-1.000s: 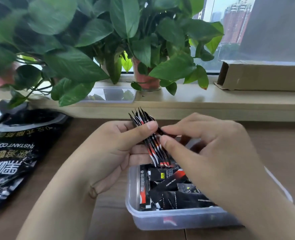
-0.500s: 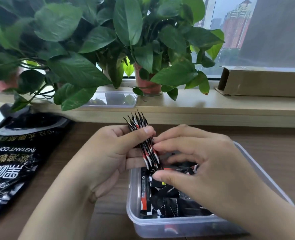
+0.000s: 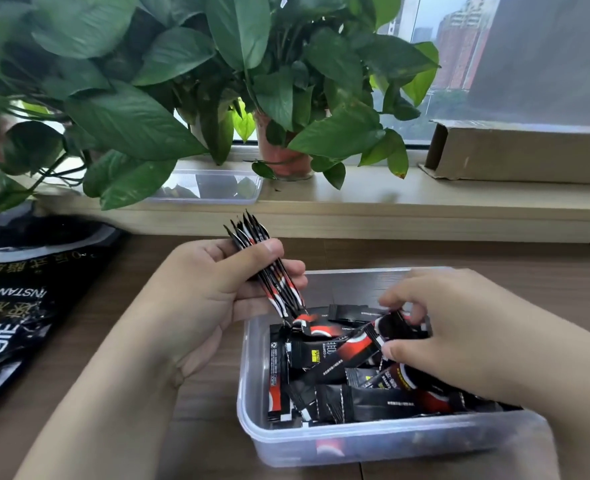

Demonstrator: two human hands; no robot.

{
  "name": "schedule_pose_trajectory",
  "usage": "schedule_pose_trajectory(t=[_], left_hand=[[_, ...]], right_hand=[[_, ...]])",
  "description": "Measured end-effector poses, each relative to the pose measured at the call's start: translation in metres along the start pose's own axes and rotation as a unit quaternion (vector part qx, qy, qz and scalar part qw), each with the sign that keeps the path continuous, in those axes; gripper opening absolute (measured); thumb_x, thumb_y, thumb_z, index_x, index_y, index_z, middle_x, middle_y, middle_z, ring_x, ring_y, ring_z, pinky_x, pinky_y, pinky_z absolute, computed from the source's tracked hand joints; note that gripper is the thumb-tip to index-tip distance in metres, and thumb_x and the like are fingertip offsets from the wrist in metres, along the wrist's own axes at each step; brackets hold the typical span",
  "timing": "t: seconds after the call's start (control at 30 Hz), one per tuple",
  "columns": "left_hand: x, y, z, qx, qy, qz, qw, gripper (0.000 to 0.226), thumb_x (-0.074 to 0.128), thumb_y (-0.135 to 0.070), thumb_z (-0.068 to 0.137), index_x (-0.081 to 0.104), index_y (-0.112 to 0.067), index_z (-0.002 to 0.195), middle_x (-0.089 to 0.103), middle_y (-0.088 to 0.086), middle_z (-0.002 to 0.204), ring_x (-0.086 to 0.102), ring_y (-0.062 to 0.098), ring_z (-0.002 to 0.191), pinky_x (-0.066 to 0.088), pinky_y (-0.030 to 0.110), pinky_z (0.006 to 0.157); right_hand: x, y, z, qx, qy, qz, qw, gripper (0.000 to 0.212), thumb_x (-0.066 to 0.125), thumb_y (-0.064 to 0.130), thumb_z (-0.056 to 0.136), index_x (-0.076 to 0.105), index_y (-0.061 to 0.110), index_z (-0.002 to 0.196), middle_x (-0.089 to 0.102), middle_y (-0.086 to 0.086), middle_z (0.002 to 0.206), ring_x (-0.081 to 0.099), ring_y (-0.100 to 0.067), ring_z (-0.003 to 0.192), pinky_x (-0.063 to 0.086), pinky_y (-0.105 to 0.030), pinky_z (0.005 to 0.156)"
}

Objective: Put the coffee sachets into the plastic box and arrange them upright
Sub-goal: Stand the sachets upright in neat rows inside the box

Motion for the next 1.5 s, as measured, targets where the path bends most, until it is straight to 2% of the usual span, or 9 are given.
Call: schedule_pose_trajectory(t=[0.17, 0.37, 0.47, 0.67, 0.9, 1.03, 1.23, 1.4, 1.5], left_hand=[[0.0, 0.001, 0.001, 0.002, 0.002, 0.005, 1.0, 0.036, 0.066, -0.02, 0.075, 0.065, 0.005, 0.101, 0.076, 0.024, 0.09, 0.077, 0.031, 0.08, 0.061, 0.03, 0.055], [0.0, 0.002, 0.002, 0.008, -0.002, 0.011, 1.0, 0.039, 0.066, -0.02, 0.074, 0.065, 0.006, 0.103, 0.076, 0.024, 0.09, 0.077, 0.032, 0.082, 0.062, 0.031, 0.056], [0.002, 0.003, 0.001, 0.013, -0.001, 0.026, 1.0, 0.037, 0.066, -0.021, 0.074, 0.065, 0.005, 0.1, 0.076, 0.023, 0.089, 0.077, 0.03, 0.081, 0.062, 0.03, 0.055], [0.005, 0.004, 0.001, 0.021, -0.01, 0.057, 0.998, 0.032, 0.068, -0.021, 0.075, 0.066, 0.003, 0.097, 0.077, 0.021, 0.086, 0.077, 0.029, 0.078, 0.06, 0.027, 0.054], [0.008, 0.005, 0.001, 0.039, -0.016, 0.078, 0.996, 0.031, 0.068, -0.021, 0.074, 0.067, 0.002, 0.094, 0.077, 0.02, 0.085, 0.077, 0.029, 0.078, 0.059, 0.027, 0.054], [0.008, 0.005, 0.001, 0.042, -0.014, 0.082, 0.996, 0.031, 0.068, -0.02, 0.074, 0.067, 0.002, 0.094, 0.077, 0.02, 0.084, 0.077, 0.029, 0.078, 0.06, 0.027, 0.054], [0.01, 0.005, 0.0, 0.045, 0.005, 0.085, 0.995, 0.03, 0.069, -0.019, 0.074, 0.067, 0.003, 0.095, 0.077, 0.02, 0.087, 0.077, 0.031, 0.082, 0.062, 0.033, 0.06], [0.01, 0.005, -0.002, 0.052, 0.018, 0.097, 0.994, 0.032, 0.069, -0.022, 0.073, 0.068, 0.0, 0.096, 0.078, 0.018, 0.089, 0.077, 0.031, 0.086, 0.063, 0.038, 0.066], [0.01, 0.004, -0.003, 0.053, 0.017, 0.094, 0.994, 0.032, 0.069, -0.021, 0.074, 0.068, 0.001, 0.097, 0.078, 0.019, 0.089, 0.077, 0.031, 0.086, 0.063, 0.037, 0.066]], right_hand=[[-0.004, -0.002, 0.001, -0.017, -0.025, 0.13, 0.991, 0.033, 0.078, 0.025, 0.077, 0.07, 0.036, 0.108, 0.068, 0.023, 0.085, 0.063, 0.007, 0.082, 0.048, -0.008, 0.074], [-0.036, -0.03, -0.023, 0.029, -0.207, 0.141, 0.968, 0.006, 0.071, 0.033, 0.071, 0.072, 0.037, 0.076, 0.067, 0.033, 0.074, 0.064, 0.008, 0.068, 0.05, -0.013, 0.06], [-0.036, -0.043, -0.033, 0.117, -0.131, 0.084, 0.981, 0.008, 0.077, 0.039, 0.073, 0.072, 0.035, 0.077, 0.069, 0.02, 0.063, 0.061, 0.013, 0.062, 0.044, -0.017, 0.055], [-0.022, -0.022, -0.027, 0.183, 0.055, 0.018, 0.981, 0.06, 0.075, 0.065, 0.064, 0.071, 0.02, 0.104, 0.073, 0.008, 0.098, 0.069, -0.01, 0.085, 0.058, -0.033, 0.078], [-0.003, -0.016, -0.012, 0.073, 0.069, 0.051, 0.994, 0.025, 0.076, 0.043, 0.079, 0.072, 0.029, 0.099, 0.066, 0.012, 0.083, 0.062, -0.005, 0.073, 0.051, -0.021, 0.066], [-0.01, -0.029, -0.014, 0.025, -0.028, 0.076, 0.996, 0.002, 0.073, 0.033, 0.084, 0.074, 0.034, 0.082, 0.058, 0.017, 0.055, 0.056, 0.001, 0.056, 0.042, -0.011, 0.051], [-0.017, -0.043, -0.014, 0.022, -0.171, 0.161, 0.972, 0.011, 0.075, 0.026, 0.082, 0.075, 0.037, 0.082, 0.068, 0.024, 0.068, 0.06, 0.001, 0.062, 0.047, -0.019, 0.062], [-0.019, -0.033, -0.012, 0.01, -0.179, 0.249, 0.952, 0.007, 0.075, 0.024, 0.084, 0.076, 0.029, 0.079, 0.072, 0.011, 0.067, 0.053, -0.002, 0.048, 0.043, -0.011, 0.055], [-0.022, -0.025, -0.013, 0.008, -0.158, 0.303, 0.94, 0.009, 0.072, 0.024, 0.087, 0.076, 0.024, 0.078, 0.075, 0.012, 0.069, 0.066, -0.01, 0.057, 0.055, -0.025, 0.069]])
Point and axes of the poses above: each hand's wrist, its own z-axis towards the middle knuckle, its own x-axis out of the palm, y = z × x, the point moved 1 cm from there along z, towards the middle knuckle
